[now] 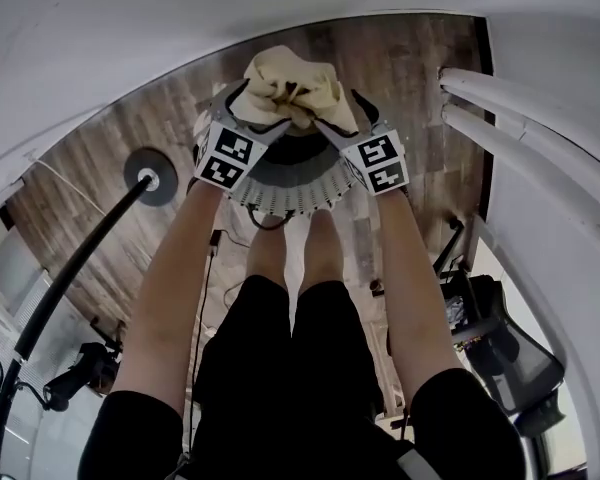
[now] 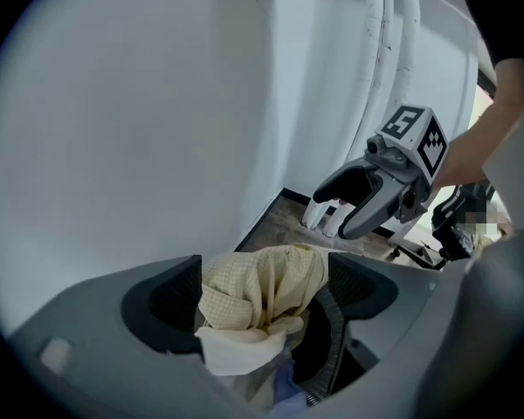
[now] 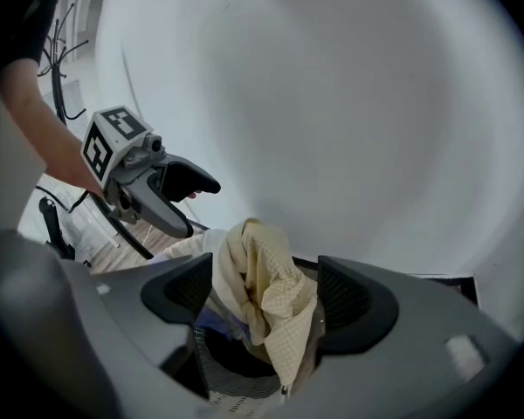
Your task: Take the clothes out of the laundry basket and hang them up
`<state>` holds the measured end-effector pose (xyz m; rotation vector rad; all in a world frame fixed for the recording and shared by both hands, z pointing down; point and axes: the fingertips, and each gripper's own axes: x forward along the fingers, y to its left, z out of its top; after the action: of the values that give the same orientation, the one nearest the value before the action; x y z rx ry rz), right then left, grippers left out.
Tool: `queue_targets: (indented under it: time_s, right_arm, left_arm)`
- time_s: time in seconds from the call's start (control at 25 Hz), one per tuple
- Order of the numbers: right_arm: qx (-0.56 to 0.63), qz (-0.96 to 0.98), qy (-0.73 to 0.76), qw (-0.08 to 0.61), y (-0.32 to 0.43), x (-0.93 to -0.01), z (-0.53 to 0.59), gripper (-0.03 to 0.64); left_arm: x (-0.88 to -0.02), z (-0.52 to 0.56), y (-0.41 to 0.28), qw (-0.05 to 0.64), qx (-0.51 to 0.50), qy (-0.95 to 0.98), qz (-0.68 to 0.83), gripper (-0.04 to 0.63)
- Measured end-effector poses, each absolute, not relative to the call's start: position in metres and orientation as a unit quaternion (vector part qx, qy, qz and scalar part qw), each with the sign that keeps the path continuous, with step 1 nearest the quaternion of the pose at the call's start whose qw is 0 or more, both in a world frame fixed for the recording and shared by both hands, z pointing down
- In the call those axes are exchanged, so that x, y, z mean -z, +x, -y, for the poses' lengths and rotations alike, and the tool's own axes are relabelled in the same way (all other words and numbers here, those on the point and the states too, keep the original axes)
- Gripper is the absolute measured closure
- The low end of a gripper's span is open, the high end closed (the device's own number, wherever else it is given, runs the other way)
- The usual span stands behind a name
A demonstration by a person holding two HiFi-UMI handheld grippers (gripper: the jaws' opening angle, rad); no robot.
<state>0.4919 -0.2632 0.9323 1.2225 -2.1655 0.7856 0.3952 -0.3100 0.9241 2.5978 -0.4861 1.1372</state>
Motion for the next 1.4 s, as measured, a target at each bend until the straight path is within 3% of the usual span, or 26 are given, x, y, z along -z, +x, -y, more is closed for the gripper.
queue_targets:
  time_s: [0.24,0.8,1.0,1.28,1.4]
  right_arm:
    - [-0.307,0.803,0.417,0.296,0.49,-0.982,0.271,0.244]
    - [-0.346,0.794,0.341,0.366,0.478,-1.047,0.282,0.283]
    - [-0.368,0.785,0.325,0.379,0.481,-1.063,0.28,0.316]
    - [-0.395,0.773,0.339,0.361,0.487,-1.065,0.283,0.439]
    - [-0.406,0.768,0.349,0.35,0.487,-1.059,0.282,0.491]
  left_arm:
    - [-0.976,0.321,0.405,0.106,-0.432,0.886,0.132,0.153]
    - [-1.034,0.331,0.407,0.117,-0.498,0.853,0.099,0.197]
    - [-1.047,0.337,0.408,0.11,-0.528,0.837,0.093,0.291]
    - [-1.05,0.353,0.403,0.096,-0.555,0.817,0.125,0.482]
    - [-1.047,0.351,0.402,0.082,-0.564,0.813,0.121,0.509]
